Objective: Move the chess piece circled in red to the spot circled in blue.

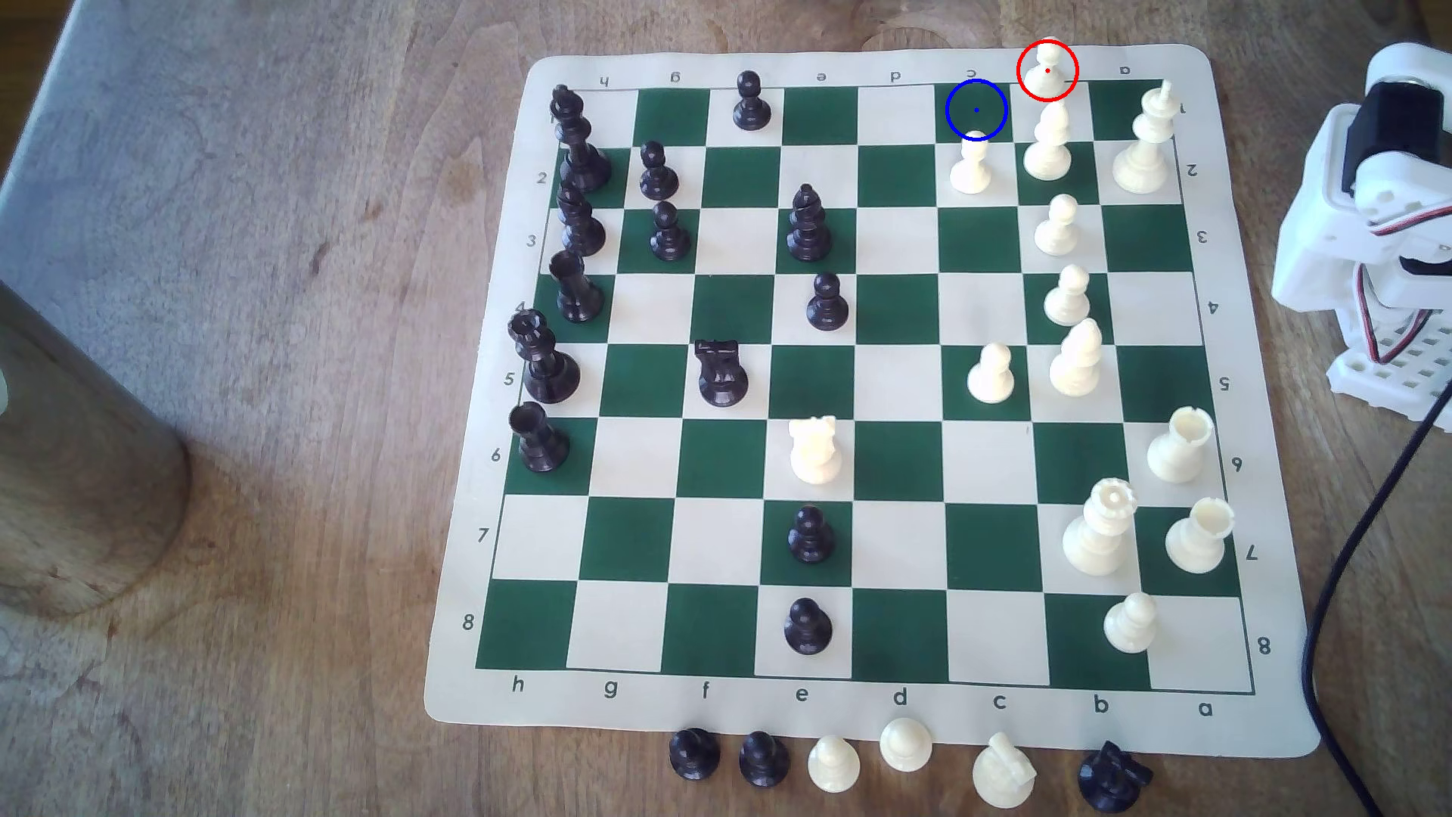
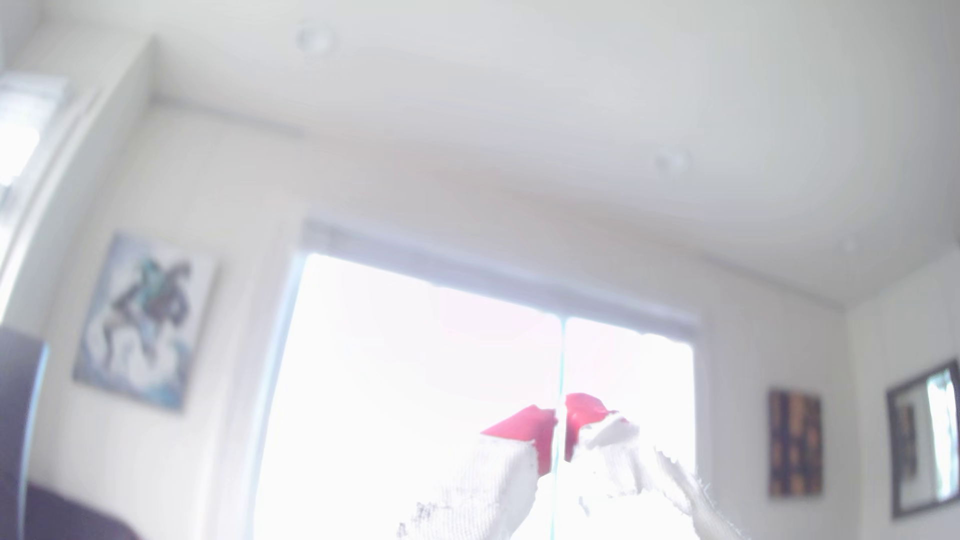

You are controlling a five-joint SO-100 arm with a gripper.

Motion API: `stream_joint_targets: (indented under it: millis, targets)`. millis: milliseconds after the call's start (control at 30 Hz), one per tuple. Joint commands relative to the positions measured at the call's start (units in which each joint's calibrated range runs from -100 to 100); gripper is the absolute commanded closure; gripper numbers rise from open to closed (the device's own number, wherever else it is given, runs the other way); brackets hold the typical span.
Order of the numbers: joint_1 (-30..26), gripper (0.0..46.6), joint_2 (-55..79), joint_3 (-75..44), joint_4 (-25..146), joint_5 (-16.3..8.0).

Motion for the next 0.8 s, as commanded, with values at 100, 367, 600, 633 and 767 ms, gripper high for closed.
stream_joint_targets:
  millis: [100, 367, 600, 633, 767]
  targets:
    - [9.5, 46.4, 0.1, -15.3, 45.6, -1.4]
    - [13.8, 46.4, 9.4, -15.5, 73.6, -6.3]
    - [14.1, 46.2, 32.5, -26.1, 84.8, -12.4]
    - [14.1, 46.0, 33.8, -26.4, 84.8, -12.8]
    - [15.0, 46.4, 39.4, -27.2, 84.6, -14.6]
